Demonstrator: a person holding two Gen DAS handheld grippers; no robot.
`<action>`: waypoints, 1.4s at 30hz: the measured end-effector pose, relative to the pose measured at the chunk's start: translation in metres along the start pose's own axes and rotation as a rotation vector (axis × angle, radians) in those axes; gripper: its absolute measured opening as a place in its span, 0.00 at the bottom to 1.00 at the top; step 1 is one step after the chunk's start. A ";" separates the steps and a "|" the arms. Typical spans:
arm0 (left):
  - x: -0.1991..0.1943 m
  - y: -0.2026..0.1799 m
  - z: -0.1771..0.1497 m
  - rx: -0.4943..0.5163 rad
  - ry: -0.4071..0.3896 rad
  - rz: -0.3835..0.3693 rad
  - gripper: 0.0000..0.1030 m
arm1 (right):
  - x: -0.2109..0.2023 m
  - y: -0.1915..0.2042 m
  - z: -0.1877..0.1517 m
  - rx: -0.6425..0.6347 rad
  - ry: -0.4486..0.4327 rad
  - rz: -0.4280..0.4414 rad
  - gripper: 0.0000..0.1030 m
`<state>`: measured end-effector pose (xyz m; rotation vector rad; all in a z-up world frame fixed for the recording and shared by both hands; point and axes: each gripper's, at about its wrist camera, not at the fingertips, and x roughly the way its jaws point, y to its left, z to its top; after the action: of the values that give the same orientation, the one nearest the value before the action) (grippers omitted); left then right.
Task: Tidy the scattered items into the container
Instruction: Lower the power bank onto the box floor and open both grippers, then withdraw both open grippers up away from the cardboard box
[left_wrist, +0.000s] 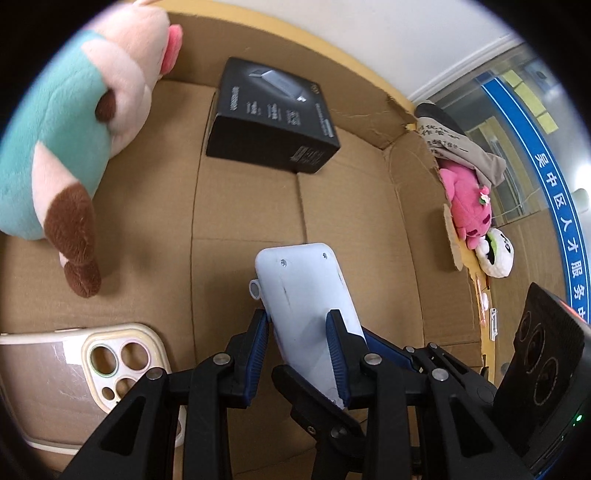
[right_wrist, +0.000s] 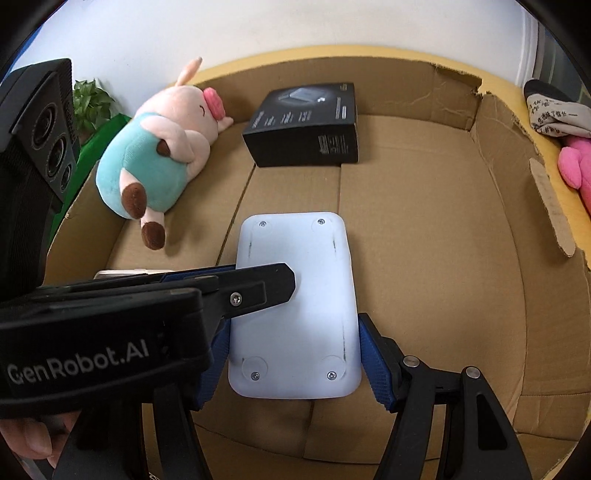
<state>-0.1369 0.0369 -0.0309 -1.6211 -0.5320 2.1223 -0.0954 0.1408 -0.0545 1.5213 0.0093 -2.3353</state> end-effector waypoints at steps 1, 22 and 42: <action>0.001 0.002 0.000 -0.010 0.008 0.000 0.30 | 0.001 0.000 0.000 0.002 0.010 0.000 0.68; -0.012 0.014 -0.002 -0.080 0.025 0.044 0.36 | 0.008 0.010 0.000 -0.035 0.142 -0.081 0.99; -0.193 -0.029 -0.098 0.189 -0.627 0.229 0.07 | -0.134 0.008 -0.023 -0.098 -0.270 -0.016 0.33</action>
<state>0.0063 -0.0378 0.1166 -0.9305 -0.3171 2.7616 -0.0241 0.1761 0.0563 1.1559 0.0674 -2.4948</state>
